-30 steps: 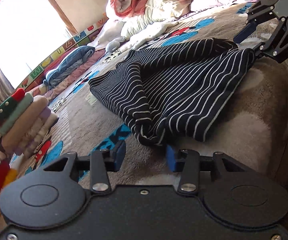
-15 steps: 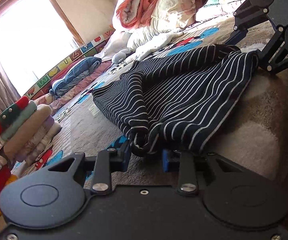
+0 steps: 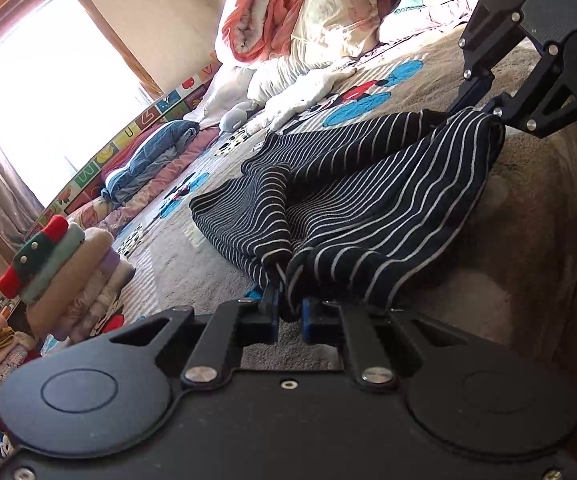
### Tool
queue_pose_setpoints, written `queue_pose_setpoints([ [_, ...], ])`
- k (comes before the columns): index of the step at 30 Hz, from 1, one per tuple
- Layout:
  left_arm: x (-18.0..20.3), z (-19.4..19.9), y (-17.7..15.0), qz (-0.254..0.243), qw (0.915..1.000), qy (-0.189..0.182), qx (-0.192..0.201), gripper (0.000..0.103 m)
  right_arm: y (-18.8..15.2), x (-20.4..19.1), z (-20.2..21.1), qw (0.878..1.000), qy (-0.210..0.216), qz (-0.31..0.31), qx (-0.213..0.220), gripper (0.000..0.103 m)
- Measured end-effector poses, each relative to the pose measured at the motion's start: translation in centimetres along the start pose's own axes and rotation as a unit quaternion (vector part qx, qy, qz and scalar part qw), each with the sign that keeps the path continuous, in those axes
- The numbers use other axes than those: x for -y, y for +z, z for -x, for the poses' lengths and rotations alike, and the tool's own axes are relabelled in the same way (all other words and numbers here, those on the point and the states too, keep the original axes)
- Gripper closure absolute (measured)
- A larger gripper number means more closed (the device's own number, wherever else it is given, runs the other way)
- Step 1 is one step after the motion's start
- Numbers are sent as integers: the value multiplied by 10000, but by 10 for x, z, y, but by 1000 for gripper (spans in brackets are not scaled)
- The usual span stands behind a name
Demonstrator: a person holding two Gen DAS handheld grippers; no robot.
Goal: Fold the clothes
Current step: 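Lift the folded garment with both tools and carry it toward the clothes stacks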
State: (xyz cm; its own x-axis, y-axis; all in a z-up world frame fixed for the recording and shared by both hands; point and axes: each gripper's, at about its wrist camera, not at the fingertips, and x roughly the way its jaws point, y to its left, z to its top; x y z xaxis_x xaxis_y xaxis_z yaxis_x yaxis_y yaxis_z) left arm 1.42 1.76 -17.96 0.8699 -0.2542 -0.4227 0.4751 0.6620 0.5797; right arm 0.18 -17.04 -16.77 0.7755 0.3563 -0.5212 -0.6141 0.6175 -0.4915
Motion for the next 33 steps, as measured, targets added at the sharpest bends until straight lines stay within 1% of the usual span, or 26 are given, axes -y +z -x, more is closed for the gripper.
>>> queue_pose_setpoints([
  [3, 1, 30, 9, -195, 9998, -1, 52, 95, 3, -5, 27, 9999, -8, -46, 127, 85],
  [5, 1, 47, 14, -227, 9997, -87, 58, 95, 4, -8, 48, 9997, 33, -123, 204, 85],
  [8, -14, 49, 22, 181, 9994, -272, 97, 94, 7, -10, 77, 9991, 47, -294, 300, 85],
  [12, -36, 52, 32, 724, 9959, -518, 148, 94, 17, 3, 105, 9964, 44, -695, 493, 85],
  [16, -57, 54, 42, 1265, 9888, -762, 198, 93, 27, 26, 110, 9920, 74, -1055, 690, 85],
  [19, -73, 56, 49, 1668, 9812, -944, 235, 93, 31, 50, 106, 9847, 193, -1517, 841, 85],
  [20, -78, 56, 52, 1803, 9782, -1005, 246, 93, 32, 58, 104, 9815, 241, -1684, 884, 85],
  [23, -100, 36, 53, 2294, 9652, -1246, 186, 93, 36, 83, 91, 9724, 447, -2098, 914, 84],
  [28, -131, 3, 53, 3062, 9379, -1630, 75, 93, 42, 118, 62, 9553, 765, -2704, 924, 84],
  [30, -139, -14, 51, 3383, 9245, -1758, -7, 93, 41, 131, 46, 9451, 877, -3012, 910, 84],
  [32, -144, -33, 48, 3702, 9112, -1808, -76, 94, 33, 142, 27, 9296, 988, -3443, 871, 84],
  [33, -147, -43, 45, 3892, 9016, -1884, -134, 94, 29, 148, 18, 9205, 1038, -3669, 857, 84],
])
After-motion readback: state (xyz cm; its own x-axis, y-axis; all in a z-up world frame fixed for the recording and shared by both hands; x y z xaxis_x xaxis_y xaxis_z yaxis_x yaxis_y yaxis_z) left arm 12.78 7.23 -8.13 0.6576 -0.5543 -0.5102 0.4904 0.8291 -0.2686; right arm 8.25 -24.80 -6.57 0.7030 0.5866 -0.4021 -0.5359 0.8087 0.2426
